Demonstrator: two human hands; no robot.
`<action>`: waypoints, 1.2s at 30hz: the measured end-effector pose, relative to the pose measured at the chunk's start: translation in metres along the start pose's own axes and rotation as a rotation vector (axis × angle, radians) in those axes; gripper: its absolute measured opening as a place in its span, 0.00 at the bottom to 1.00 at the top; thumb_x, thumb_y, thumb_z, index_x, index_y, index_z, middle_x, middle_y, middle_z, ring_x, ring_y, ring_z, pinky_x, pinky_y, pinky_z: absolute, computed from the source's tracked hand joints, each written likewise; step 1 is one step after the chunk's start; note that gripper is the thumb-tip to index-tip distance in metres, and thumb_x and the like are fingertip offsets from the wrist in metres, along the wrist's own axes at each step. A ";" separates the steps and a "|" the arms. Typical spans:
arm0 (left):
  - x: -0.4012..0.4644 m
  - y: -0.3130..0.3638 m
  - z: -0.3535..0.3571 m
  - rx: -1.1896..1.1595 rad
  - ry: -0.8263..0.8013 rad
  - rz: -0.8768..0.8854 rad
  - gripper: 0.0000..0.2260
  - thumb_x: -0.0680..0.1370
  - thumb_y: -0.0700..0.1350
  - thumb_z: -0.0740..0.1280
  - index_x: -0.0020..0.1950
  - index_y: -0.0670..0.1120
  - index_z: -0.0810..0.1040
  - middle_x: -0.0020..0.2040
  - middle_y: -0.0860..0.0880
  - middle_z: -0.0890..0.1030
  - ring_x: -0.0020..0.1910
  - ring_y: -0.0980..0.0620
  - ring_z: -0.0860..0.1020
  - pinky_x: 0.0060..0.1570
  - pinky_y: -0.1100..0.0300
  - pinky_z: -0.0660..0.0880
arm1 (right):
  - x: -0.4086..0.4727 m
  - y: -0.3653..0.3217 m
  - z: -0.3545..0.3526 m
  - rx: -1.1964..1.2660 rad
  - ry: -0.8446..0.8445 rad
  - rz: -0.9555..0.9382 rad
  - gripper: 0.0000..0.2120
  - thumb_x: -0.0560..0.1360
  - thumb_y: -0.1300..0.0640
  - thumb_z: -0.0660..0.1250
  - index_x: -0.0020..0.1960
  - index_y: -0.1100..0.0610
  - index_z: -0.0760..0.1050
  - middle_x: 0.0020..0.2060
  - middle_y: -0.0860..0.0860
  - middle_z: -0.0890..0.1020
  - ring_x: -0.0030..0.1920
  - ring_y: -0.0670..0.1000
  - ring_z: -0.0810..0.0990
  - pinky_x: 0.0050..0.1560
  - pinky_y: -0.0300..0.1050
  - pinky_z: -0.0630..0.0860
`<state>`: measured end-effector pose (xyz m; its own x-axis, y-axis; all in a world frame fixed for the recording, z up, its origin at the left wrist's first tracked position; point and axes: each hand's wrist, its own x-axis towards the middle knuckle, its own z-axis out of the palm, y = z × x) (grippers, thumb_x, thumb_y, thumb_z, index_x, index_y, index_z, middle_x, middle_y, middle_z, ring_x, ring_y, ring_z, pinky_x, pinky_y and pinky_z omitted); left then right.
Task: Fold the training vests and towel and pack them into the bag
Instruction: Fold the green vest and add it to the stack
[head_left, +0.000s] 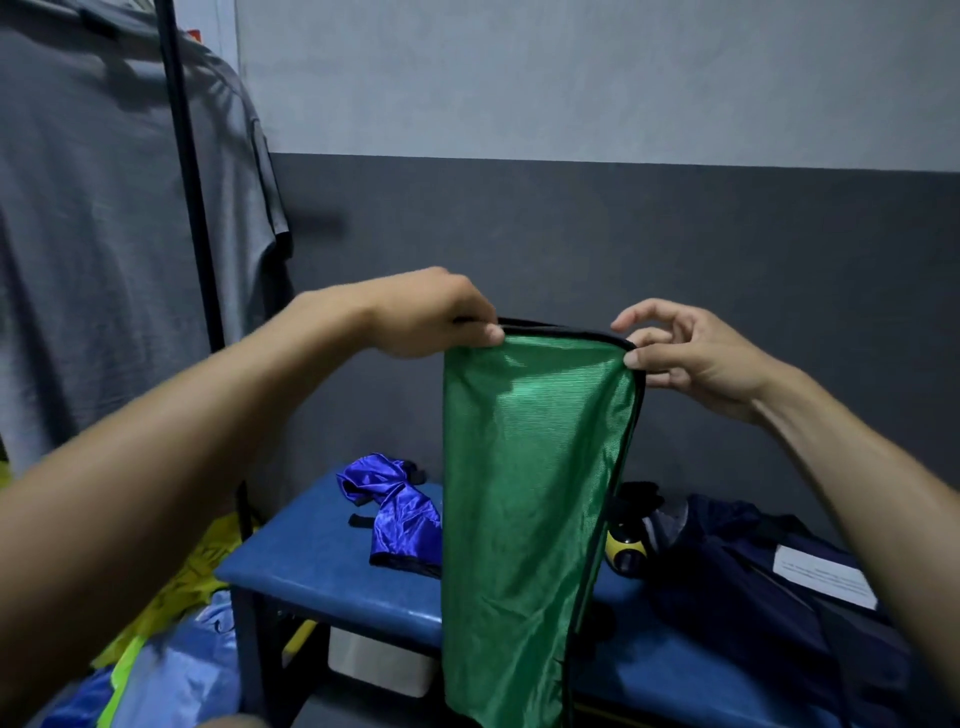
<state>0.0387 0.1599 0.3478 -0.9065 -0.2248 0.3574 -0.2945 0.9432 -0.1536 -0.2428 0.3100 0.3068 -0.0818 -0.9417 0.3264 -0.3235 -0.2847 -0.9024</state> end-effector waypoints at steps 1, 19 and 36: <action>0.000 0.001 0.001 0.040 0.017 0.019 0.17 0.84 0.54 0.63 0.40 0.46 0.75 0.34 0.48 0.76 0.33 0.48 0.70 0.38 0.55 0.66 | -0.001 0.002 0.002 -0.005 0.030 -0.013 0.15 0.74 0.72 0.70 0.55 0.55 0.78 0.41 0.53 0.81 0.44 0.50 0.83 0.52 0.47 0.81; -0.016 -0.001 0.034 -0.086 0.155 -0.067 0.05 0.75 0.51 0.77 0.46 0.50 0.86 0.39 0.54 0.86 0.34 0.58 0.82 0.41 0.61 0.77 | 0.011 0.009 0.011 -0.060 0.173 -0.077 0.16 0.74 0.75 0.68 0.45 0.54 0.77 0.39 0.47 0.80 0.42 0.45 0.78 0.52 0.50 0.73; 0.020 0.010 0.054 -0.736 -0.121 -0.155 0.25 0.78 0.62 0.69 0.69 0.49 0.77 0.63 0.56 0.82 0.62 0.60 0.79 0.67 0.57 0.73 | 0.032 0.005 0.049 0.016 -0.118 0.042 0.14 0.76 0.73 0.67 0.51 0.55 0.74 0.37 0.48 0.82 0.39 0.43 0.82 0.40 0.35 0.77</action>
<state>0.0009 0.1513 0.3036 -0.9106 -0.3530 0.2147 -0.1817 0.8088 0.5592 -0.2011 0.2693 0.2991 0.0173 -0.9671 0.2537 -0.3068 -0.2467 -0.9193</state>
